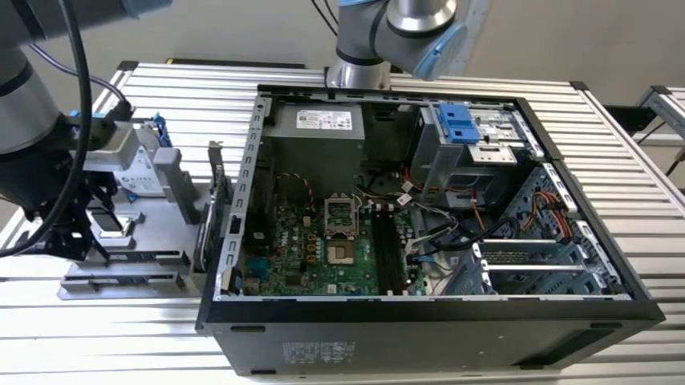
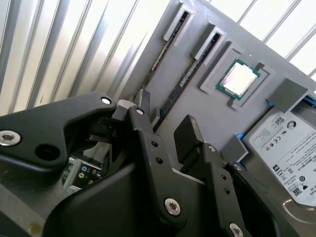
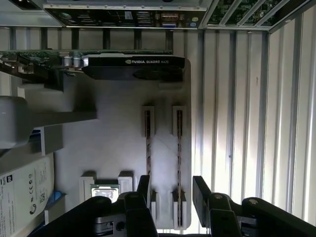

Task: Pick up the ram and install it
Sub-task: 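Pick up the ram and move it above insertion slot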

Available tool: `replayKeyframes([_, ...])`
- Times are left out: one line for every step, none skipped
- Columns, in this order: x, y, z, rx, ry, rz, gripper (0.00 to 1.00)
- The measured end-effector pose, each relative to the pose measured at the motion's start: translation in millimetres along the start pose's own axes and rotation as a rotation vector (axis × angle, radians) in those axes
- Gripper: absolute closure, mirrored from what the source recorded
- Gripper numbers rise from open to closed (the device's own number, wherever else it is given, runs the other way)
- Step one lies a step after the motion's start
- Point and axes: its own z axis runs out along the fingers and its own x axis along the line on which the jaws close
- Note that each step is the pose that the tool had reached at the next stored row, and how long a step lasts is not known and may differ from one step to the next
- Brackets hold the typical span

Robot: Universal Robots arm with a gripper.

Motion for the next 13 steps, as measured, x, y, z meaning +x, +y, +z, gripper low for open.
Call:
replayKeyframes([-0.1,0.0,0.6,-0.0001,0.0000,0.000,0.00])
replayKeyframes([-0.2,0.0,1.2,0.0000,0.0000,0.000,0.00])
replayKeyframes([-0.4,0.0,1.7,0.0001,0.0000,0.000,0.00])
replayKeyframes([-0.5,0.0,2.3,0.0001,0.0000,0.000,0.00])
replayKeyframes([-0.7,0.0,2.8,0.0002,0.0000,0.000,0.00])
replayKeyframes([-1.0,0.0,3.3,0.0002,0.0001,0.000,0.00])
replayKeyframes([-1.2,0.0,3.8,0.0002,0.0002,0.000,0.00])
replayKeyframes([-1.5,0.0,4.3,0.0003,0.0002,0.000,0.00])
replayKeyframes([-1.7,0.0,4.7,0.0004,0.0002,0.000,0.00])
replayKeyframes([-2.0,0.0,5.2,0.0004,0.0002,0.000,0.00])
replayKeyframes([-2.2,0.0,5.7,0.0006,0.0001,0.000,0.00])
replayKeyframes([-2.4,-0.1,6.2,0.0007,-0.0001,0.000,0.00])
replayKeyframes([-2.6,-0.1,6.8,0.0008,-0.0001,0.000,0.00])
